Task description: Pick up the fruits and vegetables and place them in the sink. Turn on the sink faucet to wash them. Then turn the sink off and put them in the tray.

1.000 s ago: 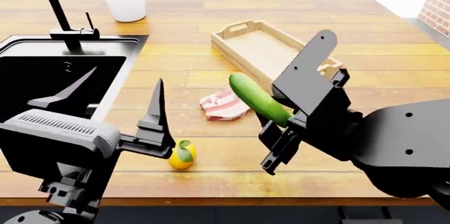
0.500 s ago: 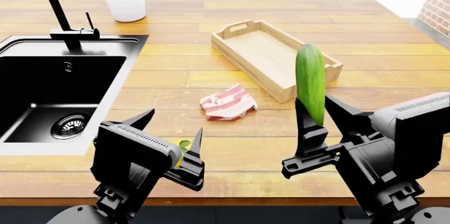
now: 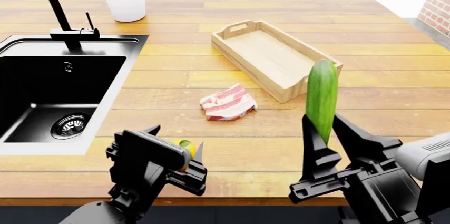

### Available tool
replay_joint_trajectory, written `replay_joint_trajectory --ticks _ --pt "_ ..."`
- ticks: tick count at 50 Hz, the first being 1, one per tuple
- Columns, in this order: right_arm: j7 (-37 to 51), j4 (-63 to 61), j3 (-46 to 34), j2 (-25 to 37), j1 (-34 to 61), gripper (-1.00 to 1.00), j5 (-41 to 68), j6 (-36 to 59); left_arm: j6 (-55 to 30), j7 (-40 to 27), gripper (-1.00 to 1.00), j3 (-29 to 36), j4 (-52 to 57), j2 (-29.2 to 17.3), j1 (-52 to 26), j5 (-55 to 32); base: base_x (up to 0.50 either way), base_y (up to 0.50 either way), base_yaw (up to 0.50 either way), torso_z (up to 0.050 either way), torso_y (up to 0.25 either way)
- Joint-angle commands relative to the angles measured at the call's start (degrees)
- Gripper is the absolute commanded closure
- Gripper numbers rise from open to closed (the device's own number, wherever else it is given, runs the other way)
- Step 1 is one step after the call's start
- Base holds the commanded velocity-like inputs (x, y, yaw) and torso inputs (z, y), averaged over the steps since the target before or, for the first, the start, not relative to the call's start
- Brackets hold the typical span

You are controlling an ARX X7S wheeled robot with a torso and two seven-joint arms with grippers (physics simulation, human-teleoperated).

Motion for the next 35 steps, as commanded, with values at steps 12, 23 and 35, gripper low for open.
replay_joint_trajectory --ticks 12,23,35 --pt "-0.4 -0.5 0.2 0.2 -0.9 1.0 -1.3 -0.5 3.3 0.6 -1.0 3.5 -10.4 0.5 -1.6 3.2 0.0 0.0 0.0 0.0 0.0" --pt "-0.4 -0.5 0.2 -0.3 -0.4 1.0 -1.0 0.3 4.8 1.1 -1.0 4.1 -16.4 1.2 -2.8 4.0 0.0 0.0 0.0 -0.001 0.0" --pt "-0.3 -0.7 0.4 0.2 -1.1 1.0 -1.5 -0.7 5.9 0.3 1.0 7.1 -13.9 -0.7 -1.8 6.5 0.0 0.0 0.0 -0.002 0.0"
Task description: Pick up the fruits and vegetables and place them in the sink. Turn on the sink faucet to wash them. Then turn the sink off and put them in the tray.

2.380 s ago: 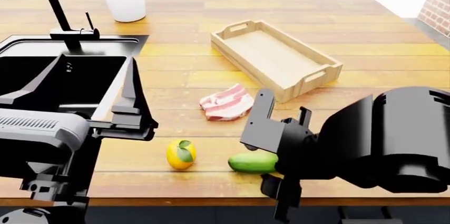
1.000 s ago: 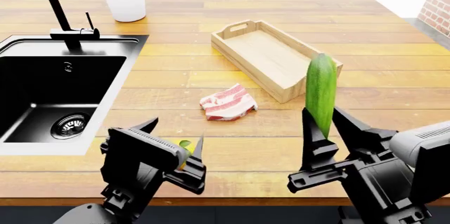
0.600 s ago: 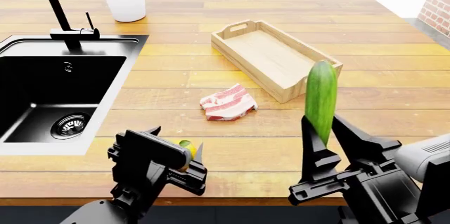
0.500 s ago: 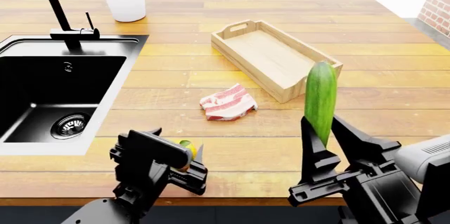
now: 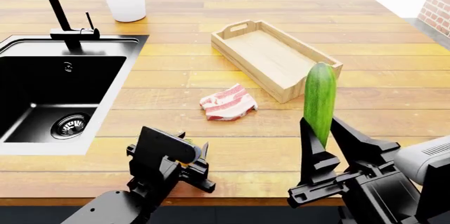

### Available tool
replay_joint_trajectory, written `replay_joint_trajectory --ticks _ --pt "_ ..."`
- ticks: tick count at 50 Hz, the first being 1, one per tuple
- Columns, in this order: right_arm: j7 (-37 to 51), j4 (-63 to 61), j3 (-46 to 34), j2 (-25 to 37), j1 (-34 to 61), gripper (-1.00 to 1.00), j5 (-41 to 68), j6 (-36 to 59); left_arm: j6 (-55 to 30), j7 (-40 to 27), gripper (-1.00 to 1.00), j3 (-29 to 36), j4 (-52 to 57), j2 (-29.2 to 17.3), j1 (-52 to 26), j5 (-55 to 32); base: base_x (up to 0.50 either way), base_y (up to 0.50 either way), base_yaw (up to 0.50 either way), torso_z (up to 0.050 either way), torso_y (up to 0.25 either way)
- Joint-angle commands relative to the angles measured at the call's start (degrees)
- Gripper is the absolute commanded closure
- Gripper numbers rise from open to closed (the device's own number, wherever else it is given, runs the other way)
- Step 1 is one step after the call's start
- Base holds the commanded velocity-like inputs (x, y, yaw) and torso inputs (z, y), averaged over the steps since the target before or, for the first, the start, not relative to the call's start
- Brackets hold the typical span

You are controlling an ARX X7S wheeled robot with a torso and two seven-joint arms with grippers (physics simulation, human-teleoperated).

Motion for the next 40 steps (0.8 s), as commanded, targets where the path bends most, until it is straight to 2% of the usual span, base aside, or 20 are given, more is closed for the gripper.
replay_joint_trajectory --ticks 1,12,22,29,34,37,40 --pt "0.0 -0.3 0.6 0.2 -0.1 1.0 -0.9 -0.1 0.0 -2.3 1.0 2.0 -1.9 -1.6 1.9 8.5 0.0 0.0 0.0 0.0 0.0" --pt "0.2 -0.7 0.6 0.1 0.1 1.0 -0.9 0.4 2.5 -8.0 1.0 -9.3 15.6 -0.7 4.8 4.6 0.0 0.0 0.0 0.0 0.0" --pt "1.8 0.4 0.8 -2.0 0.1 1.0 -4.2 0.5 10.0 -11.9 1.0 -17.4 26.2 1.0 6.2 4.2 0.0 0.0 0.0 0.0 0.0" --pt "0.5 1.1 0.5 -4.0 -0.4 1.0 -6.7 -0.7 13.6 -12.1 1.0 -17.2 26.8 0.8 7.8 5.7 0.0 0.0 0.0 0.0 0.0" --pt "2.6 0.9 0.5 -4.7 0.7 1.0 -5.7 1.6 14.4 -12.8 1.0 -17.2 26.6 0.8 8.0 6.5 -0.5 0.0 0.0 0.0 0.0" --pt "3.2 1.1 0.7 -4.9 0.7 1.0 -5.3 1.6 15.3 -14.7 1.0 -15.6 25.9 0.4 8.1 10.8 -0.5 0.0 0.0 0.0 0.0" --pt "3.5 1.2 0.9 -4.9 0.5 1.0 -5.1 1.2 15.0 -15.4 1.0 -15.3 25.5 0.4 7.9 11.6 -0.5 0.02 0.0 0.0 0.0"
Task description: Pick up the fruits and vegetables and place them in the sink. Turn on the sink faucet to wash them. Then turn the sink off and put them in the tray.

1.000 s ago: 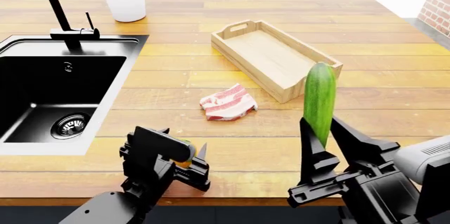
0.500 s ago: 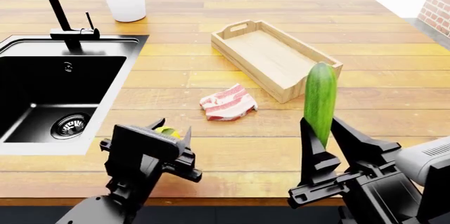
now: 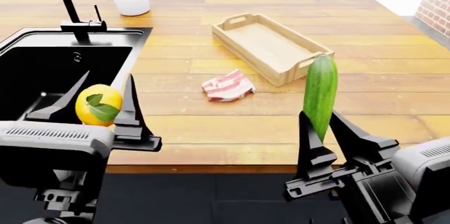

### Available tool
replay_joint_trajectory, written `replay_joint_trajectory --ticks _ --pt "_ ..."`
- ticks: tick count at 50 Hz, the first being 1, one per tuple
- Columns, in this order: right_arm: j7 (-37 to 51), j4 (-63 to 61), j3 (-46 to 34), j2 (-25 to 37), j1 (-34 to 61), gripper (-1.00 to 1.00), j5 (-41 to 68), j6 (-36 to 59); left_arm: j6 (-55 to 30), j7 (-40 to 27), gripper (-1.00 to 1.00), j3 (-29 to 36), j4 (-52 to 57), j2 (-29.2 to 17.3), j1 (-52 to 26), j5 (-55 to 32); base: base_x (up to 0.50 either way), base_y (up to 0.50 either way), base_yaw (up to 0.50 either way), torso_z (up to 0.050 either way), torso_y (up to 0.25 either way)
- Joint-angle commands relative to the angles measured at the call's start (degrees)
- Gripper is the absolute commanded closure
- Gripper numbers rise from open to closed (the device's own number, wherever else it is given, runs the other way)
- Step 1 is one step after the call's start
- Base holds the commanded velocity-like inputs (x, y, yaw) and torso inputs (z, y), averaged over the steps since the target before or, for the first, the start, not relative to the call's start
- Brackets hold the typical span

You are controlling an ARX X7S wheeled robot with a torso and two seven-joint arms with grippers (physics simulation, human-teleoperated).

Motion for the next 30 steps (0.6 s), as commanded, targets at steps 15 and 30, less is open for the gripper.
replay_joint_trajectory --ticks 15,30 --pt "4.8 0.6 2.0 -0.5 -1.3 1.0 -1.4 -1.9 -0.9 -8.4 1.0 -2.1 2.0 1.3 -0.6 5.4 -0.14 0.45 0.0 0.0 0.0" --pt "5.1 0.1 2.3 -0.4 -2.0 1.0 -2.9 -2.9 -1.9 -8.3 1.0 -2.5 2.5 0.9 -0.7 3.1 0.0 0.5 0.0 0.0 0.0"
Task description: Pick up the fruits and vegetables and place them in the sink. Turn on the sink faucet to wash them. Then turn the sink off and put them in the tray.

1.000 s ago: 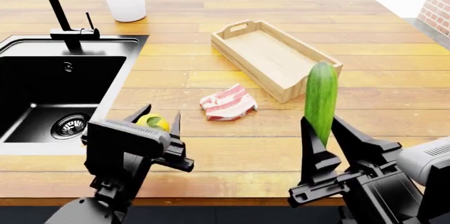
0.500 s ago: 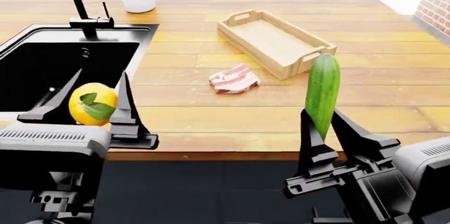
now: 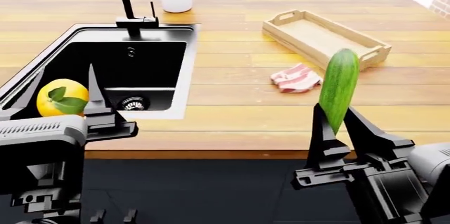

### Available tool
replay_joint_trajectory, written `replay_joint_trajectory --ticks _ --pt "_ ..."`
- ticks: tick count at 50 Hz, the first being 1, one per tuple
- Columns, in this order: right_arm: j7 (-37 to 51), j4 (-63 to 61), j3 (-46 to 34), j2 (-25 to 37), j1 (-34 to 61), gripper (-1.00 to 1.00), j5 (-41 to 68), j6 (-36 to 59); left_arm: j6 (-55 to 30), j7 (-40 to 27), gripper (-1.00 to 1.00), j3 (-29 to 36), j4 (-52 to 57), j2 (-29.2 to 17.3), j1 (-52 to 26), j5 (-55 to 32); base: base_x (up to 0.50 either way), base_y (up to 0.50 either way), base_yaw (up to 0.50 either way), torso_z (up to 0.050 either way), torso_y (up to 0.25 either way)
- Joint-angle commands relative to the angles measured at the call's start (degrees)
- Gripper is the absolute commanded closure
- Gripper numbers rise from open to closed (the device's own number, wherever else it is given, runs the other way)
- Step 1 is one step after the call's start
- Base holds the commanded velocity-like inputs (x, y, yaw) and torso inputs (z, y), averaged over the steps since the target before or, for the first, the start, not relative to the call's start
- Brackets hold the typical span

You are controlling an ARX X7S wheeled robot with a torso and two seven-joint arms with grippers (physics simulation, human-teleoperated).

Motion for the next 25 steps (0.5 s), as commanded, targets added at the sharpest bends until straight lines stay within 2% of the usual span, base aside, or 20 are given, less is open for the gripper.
replay_joint_trajectory --ticks 1,25 --pt "0.7 -0.5 0.7 0.2 -0.3 1.0 -1.4 -0.4 -0.5 -1.2 1.0 -0.4 0.6 -0.2 -0.3 -1.2 0.0 0.5 0.0 0.0 0.0" --pt "0.6 -0.5 0.8 0.0 -0.5 1.0 -1.8 -0.5 -0.4 -2.3 1.0 0.1 0.1 -1.0 -0.5 -1.4 0.0 0.5 0.0 0.0 0.0"
